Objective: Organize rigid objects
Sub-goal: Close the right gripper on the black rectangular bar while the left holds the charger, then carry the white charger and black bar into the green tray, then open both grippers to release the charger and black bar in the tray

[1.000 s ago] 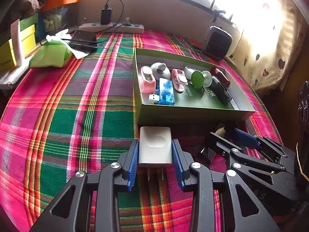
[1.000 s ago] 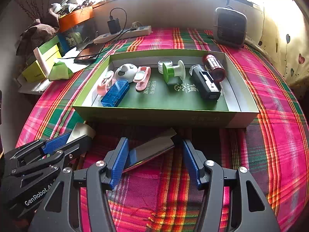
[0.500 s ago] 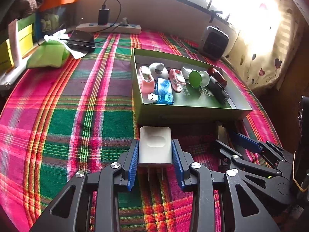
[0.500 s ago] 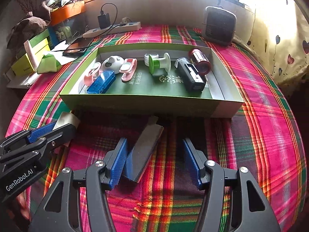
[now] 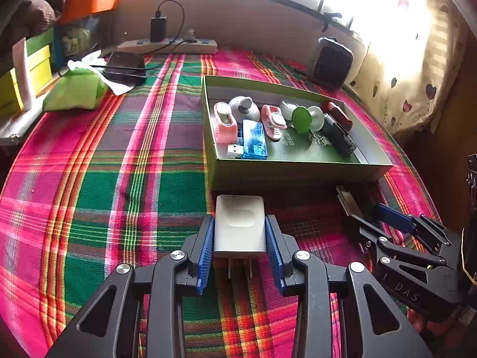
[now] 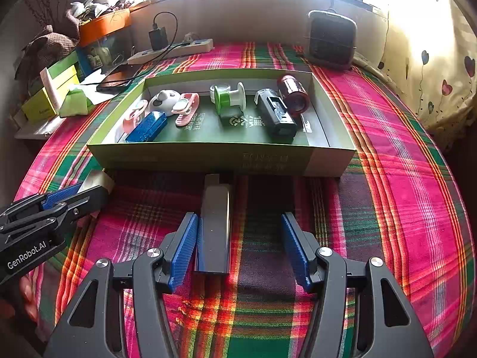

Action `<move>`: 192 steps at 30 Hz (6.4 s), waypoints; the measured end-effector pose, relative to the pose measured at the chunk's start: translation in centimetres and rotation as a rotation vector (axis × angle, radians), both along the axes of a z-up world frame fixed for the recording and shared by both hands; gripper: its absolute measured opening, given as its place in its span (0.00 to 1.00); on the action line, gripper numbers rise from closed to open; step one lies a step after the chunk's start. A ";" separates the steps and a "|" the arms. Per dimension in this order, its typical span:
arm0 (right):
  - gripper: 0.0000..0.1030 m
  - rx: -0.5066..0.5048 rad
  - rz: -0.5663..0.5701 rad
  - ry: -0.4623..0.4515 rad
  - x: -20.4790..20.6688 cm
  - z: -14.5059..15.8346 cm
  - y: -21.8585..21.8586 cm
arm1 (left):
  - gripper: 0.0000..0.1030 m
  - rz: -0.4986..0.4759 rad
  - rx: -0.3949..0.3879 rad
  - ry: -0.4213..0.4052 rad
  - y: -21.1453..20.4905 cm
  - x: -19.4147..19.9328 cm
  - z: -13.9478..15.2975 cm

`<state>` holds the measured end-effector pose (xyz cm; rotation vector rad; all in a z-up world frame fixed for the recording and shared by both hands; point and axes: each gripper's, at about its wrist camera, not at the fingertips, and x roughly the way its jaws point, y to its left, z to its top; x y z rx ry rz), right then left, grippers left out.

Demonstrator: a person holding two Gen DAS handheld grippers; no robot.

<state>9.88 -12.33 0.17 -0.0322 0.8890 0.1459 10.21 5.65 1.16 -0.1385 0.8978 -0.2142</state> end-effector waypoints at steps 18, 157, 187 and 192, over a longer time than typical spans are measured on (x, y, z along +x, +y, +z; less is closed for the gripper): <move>0.25 0.059 0.008 -0.005 0.0 0.1 -2.0 | 0.32 0.011 0.043 -0.007 -0.5 -0.1 0.0; 0.24 0.112 0.097 0.034 9.2 1.3 -3.4 | 0.31 -0.055 0.029 0.022 -7.1 9.6 1.5; 0.39 0.119 0.080 -0.056 5.6 3.4 -3.6 | 0.31 0.005 0.095 -0.053 -6.9 5.0 4.1; 0.40 0.112 0.073 -0.073 4.5 3.7 -3.6 | 0.31 0.020 0.107 -0.078 -6.8 3.7 4.6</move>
